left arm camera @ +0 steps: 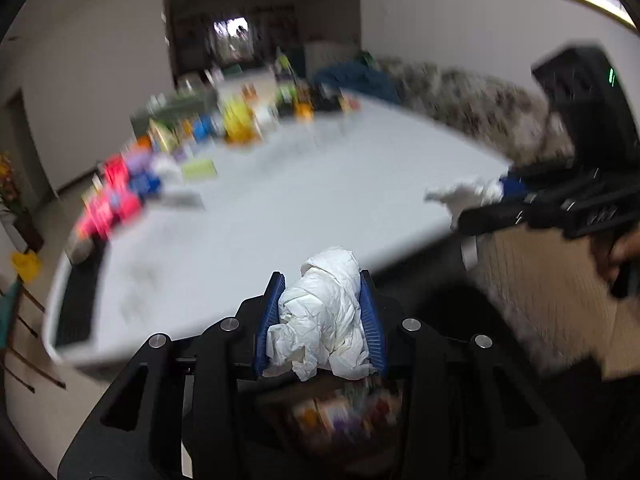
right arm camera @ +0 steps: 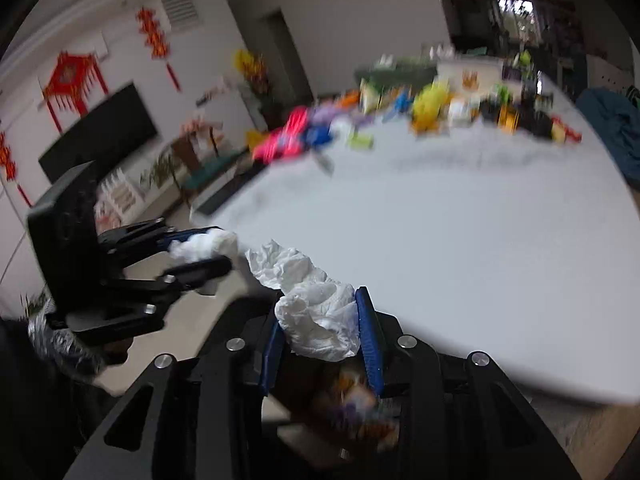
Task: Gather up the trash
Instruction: 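Carry both tissues over the cardboard box and open both tools, then grasp the yellow frog-shaped toy with the right tool while the left grasps the yellow snack packet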
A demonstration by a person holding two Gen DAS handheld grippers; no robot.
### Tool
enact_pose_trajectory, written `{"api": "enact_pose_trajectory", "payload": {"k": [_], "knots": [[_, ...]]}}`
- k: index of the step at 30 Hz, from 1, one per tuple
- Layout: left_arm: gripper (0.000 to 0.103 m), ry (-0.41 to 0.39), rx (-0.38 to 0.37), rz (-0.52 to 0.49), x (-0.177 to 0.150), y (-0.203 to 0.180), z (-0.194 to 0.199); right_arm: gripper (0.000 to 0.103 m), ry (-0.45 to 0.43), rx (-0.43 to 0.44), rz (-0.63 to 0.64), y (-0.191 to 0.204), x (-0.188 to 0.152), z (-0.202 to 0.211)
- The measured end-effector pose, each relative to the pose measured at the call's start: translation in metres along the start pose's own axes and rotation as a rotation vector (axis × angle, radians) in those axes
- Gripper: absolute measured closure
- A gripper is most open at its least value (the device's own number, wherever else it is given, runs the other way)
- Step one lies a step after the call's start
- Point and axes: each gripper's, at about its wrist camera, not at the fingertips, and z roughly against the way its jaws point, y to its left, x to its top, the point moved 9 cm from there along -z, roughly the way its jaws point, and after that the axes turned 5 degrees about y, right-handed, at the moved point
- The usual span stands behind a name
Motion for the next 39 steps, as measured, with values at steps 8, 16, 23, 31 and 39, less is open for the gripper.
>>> {"api": "enact_pose_trajectory", "payload": {"k": [8,16,23,31,39], "knots": [[0.061,0.433,-0.033,-0.035,-0.153,-0.008,-0.148,0.047,0.34,-0.016,-0.136,-0.037,-0.119,-0.15],[0.03,0.4,0.003,0.009,-0.148,0.005,-0.138,0.022,0.307,-0.055,-0.102,-0.042,-0.118,-0.134],[0.018,0.252,-0.009,0.034,-0.088,0.012,-0.076,0.006,0.098,-0.123,0.05,-0.014,-0.039,-0.05],[0.012,-0.047,-0.046,0.136,0.033,0.054,-0.001,0.005,-0.227,-0.258,0.268,-0.008,0.145,0.014],[0.012,-0.252,0.037,0.403,0.117,0.139,0.006,0.005,-0.139,-0.396,0.213,-0.107,0.319,-0.115]]}}
